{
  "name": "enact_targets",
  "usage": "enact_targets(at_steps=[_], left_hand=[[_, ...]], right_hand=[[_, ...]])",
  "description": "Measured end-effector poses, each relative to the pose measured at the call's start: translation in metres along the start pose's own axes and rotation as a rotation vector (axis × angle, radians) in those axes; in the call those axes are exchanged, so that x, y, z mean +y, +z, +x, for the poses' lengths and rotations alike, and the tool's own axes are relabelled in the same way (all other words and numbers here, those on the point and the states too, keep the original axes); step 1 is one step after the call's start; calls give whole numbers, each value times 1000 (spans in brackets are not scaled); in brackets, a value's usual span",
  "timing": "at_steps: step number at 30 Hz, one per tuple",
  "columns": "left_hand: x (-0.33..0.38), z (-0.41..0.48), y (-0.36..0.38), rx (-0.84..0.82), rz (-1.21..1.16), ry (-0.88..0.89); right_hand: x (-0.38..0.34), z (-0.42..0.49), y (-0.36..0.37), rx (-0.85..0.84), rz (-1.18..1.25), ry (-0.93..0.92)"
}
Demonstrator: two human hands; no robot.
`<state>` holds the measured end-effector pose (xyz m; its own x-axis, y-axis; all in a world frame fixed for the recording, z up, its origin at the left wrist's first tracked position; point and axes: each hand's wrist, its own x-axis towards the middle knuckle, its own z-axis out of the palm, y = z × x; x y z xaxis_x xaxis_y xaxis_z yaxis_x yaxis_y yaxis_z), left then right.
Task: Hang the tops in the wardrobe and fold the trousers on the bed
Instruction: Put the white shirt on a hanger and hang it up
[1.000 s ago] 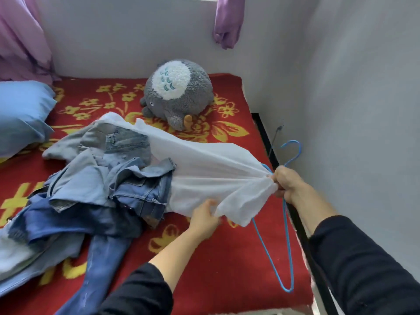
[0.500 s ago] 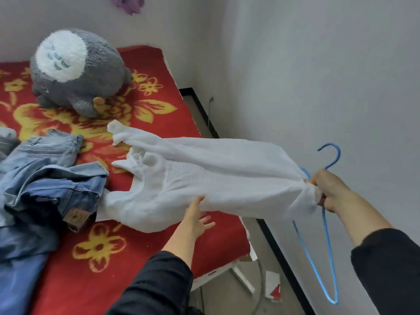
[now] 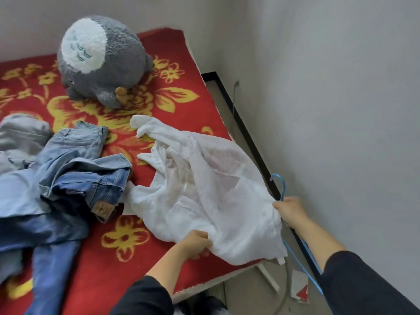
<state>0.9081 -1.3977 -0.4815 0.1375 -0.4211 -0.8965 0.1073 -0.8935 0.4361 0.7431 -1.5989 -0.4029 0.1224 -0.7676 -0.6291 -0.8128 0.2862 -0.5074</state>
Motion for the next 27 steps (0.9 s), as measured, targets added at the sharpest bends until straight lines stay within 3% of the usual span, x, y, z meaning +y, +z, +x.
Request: enact_targets(at_steps=[3, 8, 11, 15, 18, 22, 27], left_hand=[[-19, 17, -48, 266, -58, 13], [-41, 46, -131, 635, 73, -16], [-56, 76, -170, 762, 92, -15], [-77, 115, -202, 815, 35, -68], [-83, 133, -209, 740, -12, -62], [-81, 135, -205, 708, -34, -74], [-74, 89, -161, 662, 5, 246]], right_hand=[[-21, 6, 43, 66, -152, -157], [-50, 12, 116, 145, -378, -298], [-55, 17, 156, 180, -451, -332], [-58, 32, 184, 84, -813, -315], [-63, 42, 189, 173, -690, -223], [-63, 42, 198, 262, -383, -239], [-65, 29, 226, 20, -138, -291]])
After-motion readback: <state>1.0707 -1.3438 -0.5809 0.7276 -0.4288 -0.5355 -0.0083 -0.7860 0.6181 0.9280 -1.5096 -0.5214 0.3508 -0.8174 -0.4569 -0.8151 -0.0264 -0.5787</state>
